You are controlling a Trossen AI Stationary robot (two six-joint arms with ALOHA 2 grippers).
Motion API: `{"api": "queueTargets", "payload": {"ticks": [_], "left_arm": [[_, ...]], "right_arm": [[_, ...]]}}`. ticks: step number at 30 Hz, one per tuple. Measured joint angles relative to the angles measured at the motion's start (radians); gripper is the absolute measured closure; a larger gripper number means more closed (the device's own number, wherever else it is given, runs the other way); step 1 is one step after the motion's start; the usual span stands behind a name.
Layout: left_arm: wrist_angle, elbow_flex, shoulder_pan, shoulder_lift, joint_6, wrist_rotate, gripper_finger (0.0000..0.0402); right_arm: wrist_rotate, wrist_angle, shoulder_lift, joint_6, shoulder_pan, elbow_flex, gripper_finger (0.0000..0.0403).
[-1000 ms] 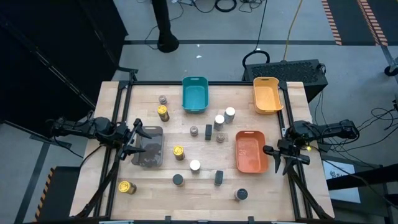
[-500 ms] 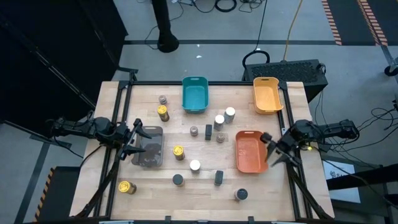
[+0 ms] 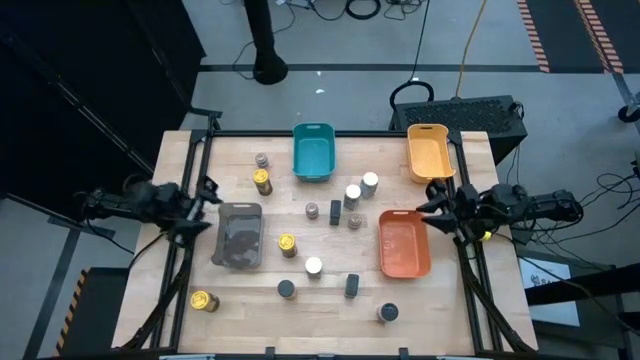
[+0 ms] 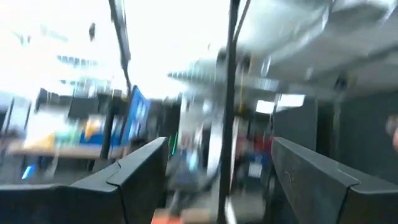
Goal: Sort spices by type
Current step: Put the center white seasoning bottle into the orange bin
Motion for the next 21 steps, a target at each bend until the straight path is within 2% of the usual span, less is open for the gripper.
{"api": "queueTargets", "payload": {"ticks": [4, 7, 10, 13, 17, 21], "left_arm": [[0.051, 0.001, 0.000, 0.001, -0.010, 0.062, 0.0110], [0.019, 0.000, 0.000, 0.001, 0.094, 0.072, 0.0110], [-0.010, 0.000, 0.000, 0.031, 0.136, -0.013, 0.0110], [0.082, 0.000, 0.000, 0.148, 0.164, -0.134, 0.0110], [0.276, 0.006, 0.002, 0.363, 0.198, -0.211, 0.0110], [0.297, 0.046, 0.002, 0.511, 0.180, -0.275, 0.0110]], "right_arm": [[0.013, -0.083, 0.069, 0.018, -0.020, 0.089, 0.0287], [0.061, -0.137, 0.130, 0.030, -0.041, 0.151, 0.0287], [0.062, -0.184, 0.191, 0.021, -0.069, 0.215, 0.0287], [0.060, -0.237, 0.244, 0.011, -0.095, 0.282, 0.0287], [0.059, -0.341, 0.294, -0.013, -0.129, 0.368, 0.0287], [0.058, -0.394, 0.324, -0.019, -0.156, 0.423, 0.0287]]}}
